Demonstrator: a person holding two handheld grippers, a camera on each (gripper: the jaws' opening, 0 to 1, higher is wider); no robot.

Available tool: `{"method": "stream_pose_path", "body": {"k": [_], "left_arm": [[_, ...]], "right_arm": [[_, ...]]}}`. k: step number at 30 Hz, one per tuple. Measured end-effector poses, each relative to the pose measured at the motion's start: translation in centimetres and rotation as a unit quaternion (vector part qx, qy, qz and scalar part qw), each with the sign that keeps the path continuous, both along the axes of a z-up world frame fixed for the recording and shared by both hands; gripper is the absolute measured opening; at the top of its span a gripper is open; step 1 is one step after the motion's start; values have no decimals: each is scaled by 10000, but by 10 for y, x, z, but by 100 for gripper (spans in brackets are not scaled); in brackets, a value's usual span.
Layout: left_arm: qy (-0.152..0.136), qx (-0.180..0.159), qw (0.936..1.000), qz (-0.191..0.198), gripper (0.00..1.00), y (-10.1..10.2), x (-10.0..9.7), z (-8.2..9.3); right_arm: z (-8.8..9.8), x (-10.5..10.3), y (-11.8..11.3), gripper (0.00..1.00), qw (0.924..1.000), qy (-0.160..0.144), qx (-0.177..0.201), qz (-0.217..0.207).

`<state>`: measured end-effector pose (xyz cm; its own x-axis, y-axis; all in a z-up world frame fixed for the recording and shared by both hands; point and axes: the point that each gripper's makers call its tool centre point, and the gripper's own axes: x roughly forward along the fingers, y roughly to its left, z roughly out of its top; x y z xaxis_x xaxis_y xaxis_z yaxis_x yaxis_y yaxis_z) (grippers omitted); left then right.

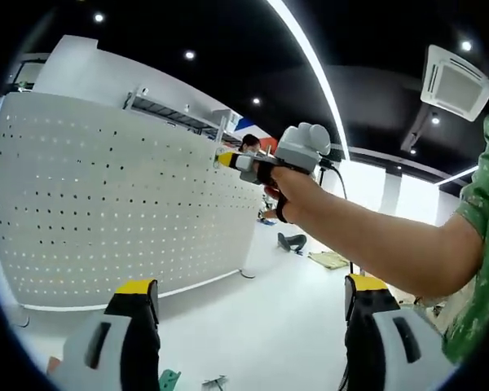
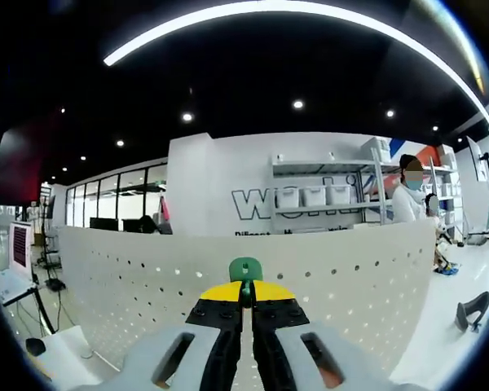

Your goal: Insert the hook assembly into the mounting plate slot until the hook locks in place.

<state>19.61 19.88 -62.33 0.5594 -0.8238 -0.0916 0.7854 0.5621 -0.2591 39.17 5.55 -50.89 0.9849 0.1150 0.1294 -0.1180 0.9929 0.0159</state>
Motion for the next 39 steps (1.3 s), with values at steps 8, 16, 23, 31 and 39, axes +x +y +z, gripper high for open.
{"method": "stream_pose_path", "body": {"k": [8,16,23,31,39], "left_arm": [[56,28,10000,24,97,1,3,-5],[106,48,9999,20,96,2,5,-9],[135,59,9999,25,96,3,6,-11],[132,60,9999,53,95,6,9,-11],[146,58,9999,51,95,7,10,-12]], "right_arm": [[-1,8,-1,2,10000,-2,46,-6],[-4,12,-2,2,9999,18,97,-28],[-3,14,-1,2,9999,-22,113,-26],[-2,16,-1,2,9998,-102,140,-20],[-3,19,-2,2,9998,-115,165,-38]]}}
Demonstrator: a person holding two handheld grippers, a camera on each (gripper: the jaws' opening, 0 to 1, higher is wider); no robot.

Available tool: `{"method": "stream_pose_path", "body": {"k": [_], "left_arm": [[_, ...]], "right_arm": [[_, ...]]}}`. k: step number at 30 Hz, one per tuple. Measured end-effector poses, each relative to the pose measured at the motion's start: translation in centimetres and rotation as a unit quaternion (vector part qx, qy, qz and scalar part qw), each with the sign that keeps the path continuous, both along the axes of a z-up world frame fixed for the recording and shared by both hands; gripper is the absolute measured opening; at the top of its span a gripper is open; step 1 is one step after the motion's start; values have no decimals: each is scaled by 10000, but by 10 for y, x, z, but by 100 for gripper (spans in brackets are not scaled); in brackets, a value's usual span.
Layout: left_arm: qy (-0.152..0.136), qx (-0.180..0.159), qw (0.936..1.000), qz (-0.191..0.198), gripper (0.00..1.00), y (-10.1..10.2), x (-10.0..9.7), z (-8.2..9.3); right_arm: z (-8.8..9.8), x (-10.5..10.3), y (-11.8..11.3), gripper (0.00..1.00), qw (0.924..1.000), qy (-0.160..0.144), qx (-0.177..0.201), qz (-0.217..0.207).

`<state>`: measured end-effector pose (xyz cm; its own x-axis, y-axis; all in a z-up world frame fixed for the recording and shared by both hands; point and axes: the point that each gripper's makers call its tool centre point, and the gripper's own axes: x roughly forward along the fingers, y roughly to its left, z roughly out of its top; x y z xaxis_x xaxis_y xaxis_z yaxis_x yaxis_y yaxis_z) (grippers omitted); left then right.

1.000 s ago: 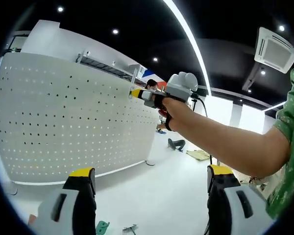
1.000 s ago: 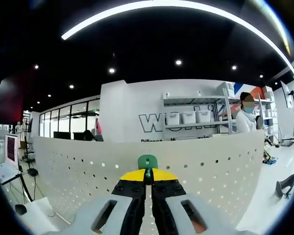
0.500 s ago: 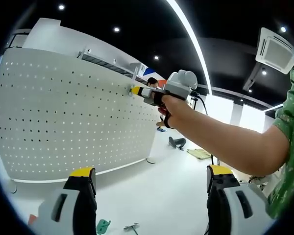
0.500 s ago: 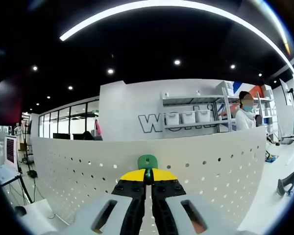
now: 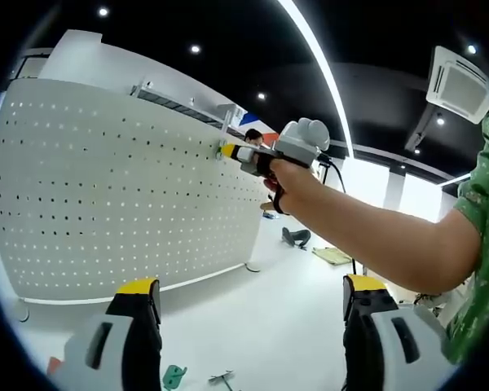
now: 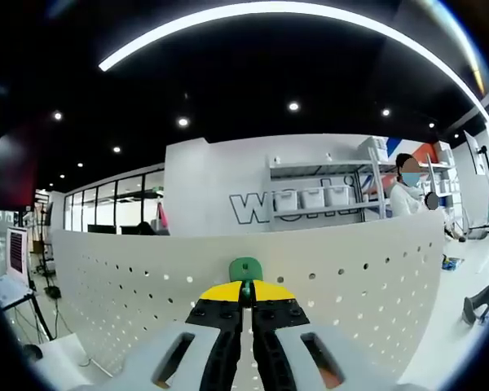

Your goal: Insert the hook assembly into the mounting plate slot until the hook locks in place.

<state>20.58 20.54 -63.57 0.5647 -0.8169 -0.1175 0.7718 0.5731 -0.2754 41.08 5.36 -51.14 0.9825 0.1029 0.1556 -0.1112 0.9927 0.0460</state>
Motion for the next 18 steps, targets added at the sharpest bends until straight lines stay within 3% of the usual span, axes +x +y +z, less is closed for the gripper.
{"method": "stream_pose_path", "body": {"k": [18], "left_arm": [[12,10,10000,14,94,1,2,-1]], "right_arm": [[-3,1,1,1,10000,-52,-70,-3]]}}
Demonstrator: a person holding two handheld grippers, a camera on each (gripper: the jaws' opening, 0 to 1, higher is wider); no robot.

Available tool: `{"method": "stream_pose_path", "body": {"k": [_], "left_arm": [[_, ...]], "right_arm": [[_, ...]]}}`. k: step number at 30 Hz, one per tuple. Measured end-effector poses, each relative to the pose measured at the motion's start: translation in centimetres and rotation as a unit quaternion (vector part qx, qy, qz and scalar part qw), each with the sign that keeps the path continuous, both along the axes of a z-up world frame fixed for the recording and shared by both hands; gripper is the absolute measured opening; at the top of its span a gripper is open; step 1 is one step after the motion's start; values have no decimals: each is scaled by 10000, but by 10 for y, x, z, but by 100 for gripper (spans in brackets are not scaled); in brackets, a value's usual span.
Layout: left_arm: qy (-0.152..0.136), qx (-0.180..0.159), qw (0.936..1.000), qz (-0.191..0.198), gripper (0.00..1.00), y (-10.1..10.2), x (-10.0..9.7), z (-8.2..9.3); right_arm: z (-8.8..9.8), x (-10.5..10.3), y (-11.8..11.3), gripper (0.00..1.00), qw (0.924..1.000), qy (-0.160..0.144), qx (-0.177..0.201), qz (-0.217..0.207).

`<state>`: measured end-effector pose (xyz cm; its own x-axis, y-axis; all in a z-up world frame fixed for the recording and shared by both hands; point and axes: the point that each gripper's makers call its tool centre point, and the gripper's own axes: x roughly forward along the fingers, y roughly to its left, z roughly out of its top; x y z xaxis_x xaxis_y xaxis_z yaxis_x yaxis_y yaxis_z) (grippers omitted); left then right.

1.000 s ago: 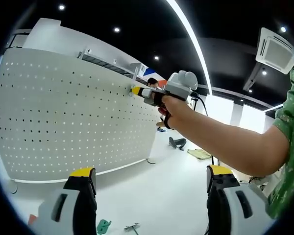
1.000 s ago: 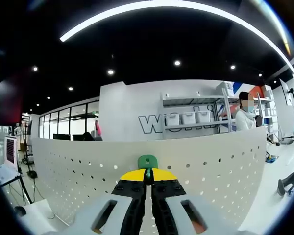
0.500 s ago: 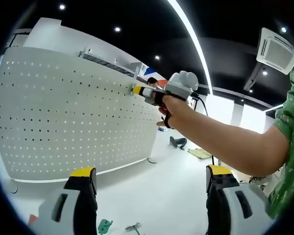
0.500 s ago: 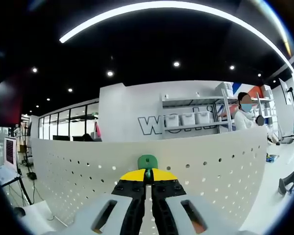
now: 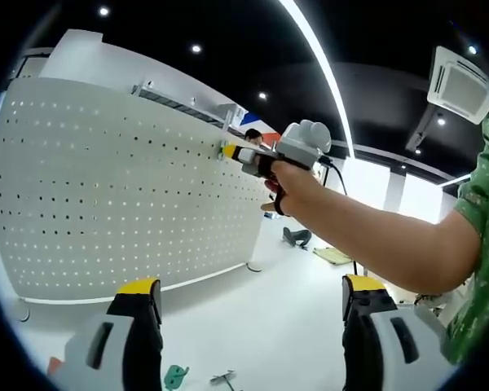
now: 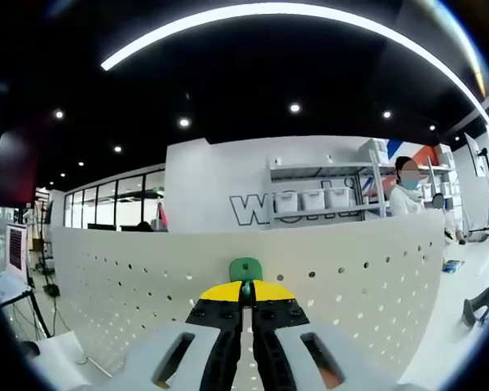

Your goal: Insert the hook assembly into the mounting plate slot until the hook locks in place.

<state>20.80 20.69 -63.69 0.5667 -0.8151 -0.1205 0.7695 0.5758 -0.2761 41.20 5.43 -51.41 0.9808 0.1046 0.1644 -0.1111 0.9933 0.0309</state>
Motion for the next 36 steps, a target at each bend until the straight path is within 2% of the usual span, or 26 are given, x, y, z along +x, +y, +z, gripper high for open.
{"method": "stream_pose_path", "body": {"k": [17,30,36], "left_arm": [[30,18,10000,-10,93,1,1,-1],[67,37,10000,-41,92,0,1,-3],[90,54,9999,-45,92,1,1,-5]], "right_arm": [[0,-1,1,1,9996,-275,-89,-3],[1,-2,0,0,9987,-495,139,35],[3,-3,1,0,9979,-628,128,51]]}}
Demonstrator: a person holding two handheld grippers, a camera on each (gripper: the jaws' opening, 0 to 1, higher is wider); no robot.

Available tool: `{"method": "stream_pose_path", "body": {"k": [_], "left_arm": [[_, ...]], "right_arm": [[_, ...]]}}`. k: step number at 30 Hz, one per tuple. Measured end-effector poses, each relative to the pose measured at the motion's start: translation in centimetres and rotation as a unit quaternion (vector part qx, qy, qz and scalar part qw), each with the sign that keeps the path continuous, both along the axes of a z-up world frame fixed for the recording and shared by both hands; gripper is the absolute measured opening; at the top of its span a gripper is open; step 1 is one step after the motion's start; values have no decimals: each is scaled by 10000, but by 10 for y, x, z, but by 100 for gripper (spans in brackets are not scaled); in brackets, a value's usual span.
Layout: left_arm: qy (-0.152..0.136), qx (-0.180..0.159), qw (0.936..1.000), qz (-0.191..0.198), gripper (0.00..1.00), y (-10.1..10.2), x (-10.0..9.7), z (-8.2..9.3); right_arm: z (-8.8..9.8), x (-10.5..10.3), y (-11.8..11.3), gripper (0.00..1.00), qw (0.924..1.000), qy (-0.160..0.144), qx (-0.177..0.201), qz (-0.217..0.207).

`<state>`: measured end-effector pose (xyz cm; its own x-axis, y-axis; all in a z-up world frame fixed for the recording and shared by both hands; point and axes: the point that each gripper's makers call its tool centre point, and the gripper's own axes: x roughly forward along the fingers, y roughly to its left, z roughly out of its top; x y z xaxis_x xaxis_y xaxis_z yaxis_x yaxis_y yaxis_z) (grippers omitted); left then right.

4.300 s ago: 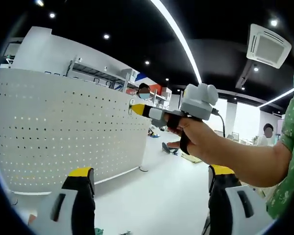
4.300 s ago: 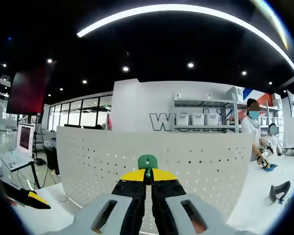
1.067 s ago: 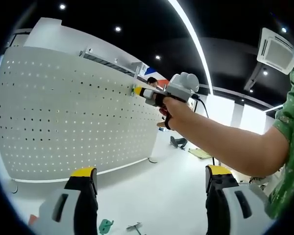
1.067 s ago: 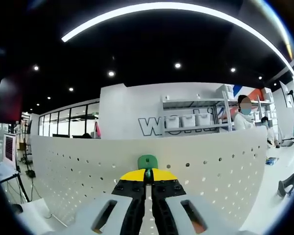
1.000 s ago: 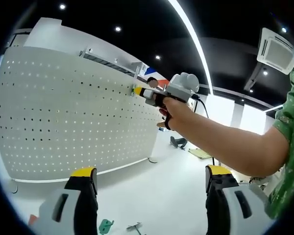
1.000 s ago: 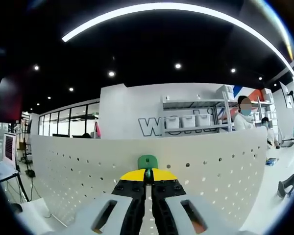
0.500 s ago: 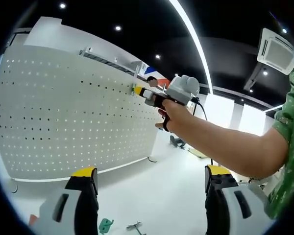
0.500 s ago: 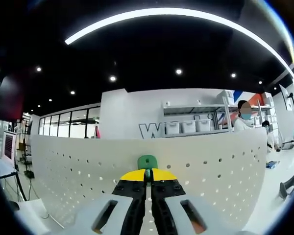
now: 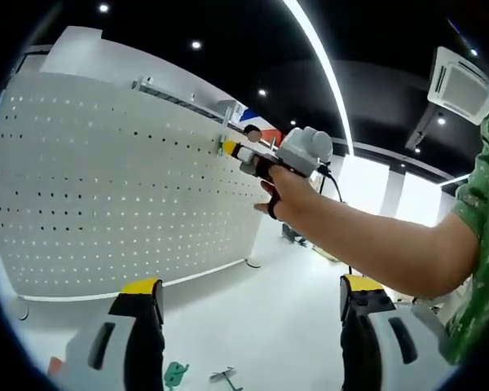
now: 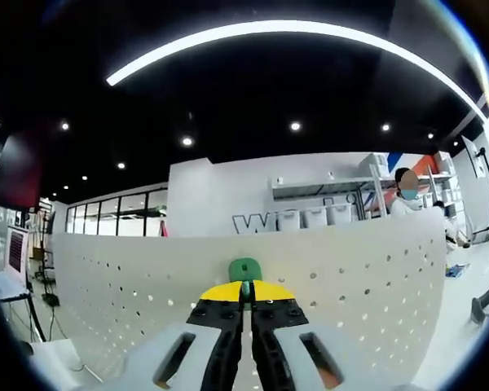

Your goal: Insert the hook assembly into the mounting plate slot until the hook locks in place.

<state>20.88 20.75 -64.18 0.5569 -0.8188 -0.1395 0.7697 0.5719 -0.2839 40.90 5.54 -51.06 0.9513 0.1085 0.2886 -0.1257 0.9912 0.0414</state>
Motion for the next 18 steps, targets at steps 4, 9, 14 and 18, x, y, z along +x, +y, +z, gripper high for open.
{"method": "stream_pose_path", "body": {"k": [4,9,14,18], "left_arm": [[-3,5,10000,4,91,0,0,0],[14,18,10000,2,91,0,0,-2],[33,25,10000,-15,91,0,0,-3],[42,24,10000,-24,91,-1,1,-4]], "right_arm": [[1,0,0,0,10000,-80,37,9],[0,0,-1,0,9999,-117,91,-7],[-3,1,-3,0,9998,-117,186,9],[-3,0,-3,0,9997,-125,190,-2]]}}
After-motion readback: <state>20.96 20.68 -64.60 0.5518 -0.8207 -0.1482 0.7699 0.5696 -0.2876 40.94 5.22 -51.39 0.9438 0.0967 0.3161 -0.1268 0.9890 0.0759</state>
